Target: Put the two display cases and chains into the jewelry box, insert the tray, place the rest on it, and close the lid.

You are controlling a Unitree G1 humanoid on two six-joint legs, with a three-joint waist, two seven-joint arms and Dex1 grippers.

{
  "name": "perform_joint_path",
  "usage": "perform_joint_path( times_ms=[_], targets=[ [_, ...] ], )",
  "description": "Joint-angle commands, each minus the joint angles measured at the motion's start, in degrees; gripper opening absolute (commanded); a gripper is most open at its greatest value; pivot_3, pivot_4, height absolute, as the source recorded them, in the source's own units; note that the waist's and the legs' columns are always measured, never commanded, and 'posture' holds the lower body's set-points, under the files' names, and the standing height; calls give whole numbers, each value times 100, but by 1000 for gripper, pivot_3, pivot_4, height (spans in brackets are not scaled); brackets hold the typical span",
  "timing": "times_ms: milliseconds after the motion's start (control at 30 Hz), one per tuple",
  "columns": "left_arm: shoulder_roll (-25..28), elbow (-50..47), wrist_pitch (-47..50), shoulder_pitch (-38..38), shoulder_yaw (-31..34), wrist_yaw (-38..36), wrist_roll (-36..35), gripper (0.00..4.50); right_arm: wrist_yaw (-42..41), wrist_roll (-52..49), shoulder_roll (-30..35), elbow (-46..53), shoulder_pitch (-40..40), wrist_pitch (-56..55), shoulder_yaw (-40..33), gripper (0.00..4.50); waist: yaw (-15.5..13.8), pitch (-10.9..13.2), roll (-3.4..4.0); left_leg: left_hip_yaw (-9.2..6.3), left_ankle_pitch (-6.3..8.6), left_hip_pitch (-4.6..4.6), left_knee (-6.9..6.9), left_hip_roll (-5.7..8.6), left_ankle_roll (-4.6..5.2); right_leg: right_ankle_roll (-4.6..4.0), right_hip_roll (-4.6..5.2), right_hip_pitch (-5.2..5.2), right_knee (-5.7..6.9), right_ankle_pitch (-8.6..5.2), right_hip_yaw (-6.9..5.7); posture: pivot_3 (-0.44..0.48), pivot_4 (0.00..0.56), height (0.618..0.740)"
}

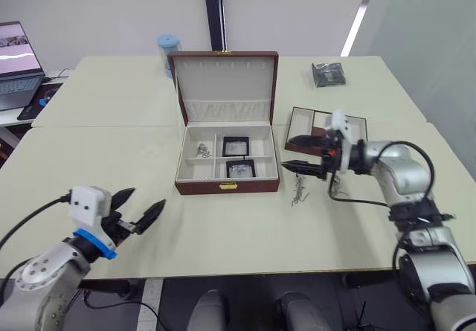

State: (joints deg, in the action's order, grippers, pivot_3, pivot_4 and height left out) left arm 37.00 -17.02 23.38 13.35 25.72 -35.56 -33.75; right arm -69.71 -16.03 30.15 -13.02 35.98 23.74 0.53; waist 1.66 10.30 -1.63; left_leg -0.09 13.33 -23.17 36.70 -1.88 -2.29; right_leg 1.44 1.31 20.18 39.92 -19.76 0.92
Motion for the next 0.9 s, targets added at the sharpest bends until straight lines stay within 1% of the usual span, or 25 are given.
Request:
perform_joint_path(
  times_ms=[33, 133, 233, 433, 600, 900],
  targets=[
    [363, 555, -188, -309, 330, -293, 106, 4500, 279, -147, 264, 700, -564, -202, -405, 4460, 9, 0, 0, 0, 0, 0, 0, -2, 0, 0, -1, 0, 0, 0, -1, 0, 150, 740],
    [657, 1160, -437, -591, 358, -528, 327, 4500, 540, -224, 465, 1075, -1169, -221, -674, 4460, 30, 2, 3, 7, 0, 4, 0, -3, 0, 0, -3, 1, 3, 0, 6, 0, 150, 740],
    [864, 1519, -461, -804, 343, -688, 419, 4500, 792, -231, 635, 1245, -1717, -294, -955, 4460, 9, 2, 3, 7, 0, 4, -2, -2, -1, 0, -3, 1, 1, 0, 5, 0, 150, 740],
    [1142, 2106, -602, -972, 396, -969, 628, 4500, 1055, -243, 914, 1125, -2560, -612, -1504, 4460, 15, 2, 3, 10, 0, 4, -3, -2, -1, 0, 0, -1, -2, 0, 7, 0, 150, 740],
    [1197, 2247, -683, -918, 474, -1048, 732, 4500, 1169, -231, 1032, 805, -2794, -872, -1749, 4460, 18, 2, 3, 14, 0, 7, -4, -4, -1, 0, -1, -1, -1, 0, 9, 0, 150, 740],
    [1160, 2050, -633, -638, 658, -1042, 750, 4500, 1221, -134, 1163, 237, -2813, -1383, -1687, 4460, 14, 2, 2, 13, 0, 8, -4, -4, -1, 0, 0, -2, -1, 0, 9, 0, 150, 740]
  ],
)
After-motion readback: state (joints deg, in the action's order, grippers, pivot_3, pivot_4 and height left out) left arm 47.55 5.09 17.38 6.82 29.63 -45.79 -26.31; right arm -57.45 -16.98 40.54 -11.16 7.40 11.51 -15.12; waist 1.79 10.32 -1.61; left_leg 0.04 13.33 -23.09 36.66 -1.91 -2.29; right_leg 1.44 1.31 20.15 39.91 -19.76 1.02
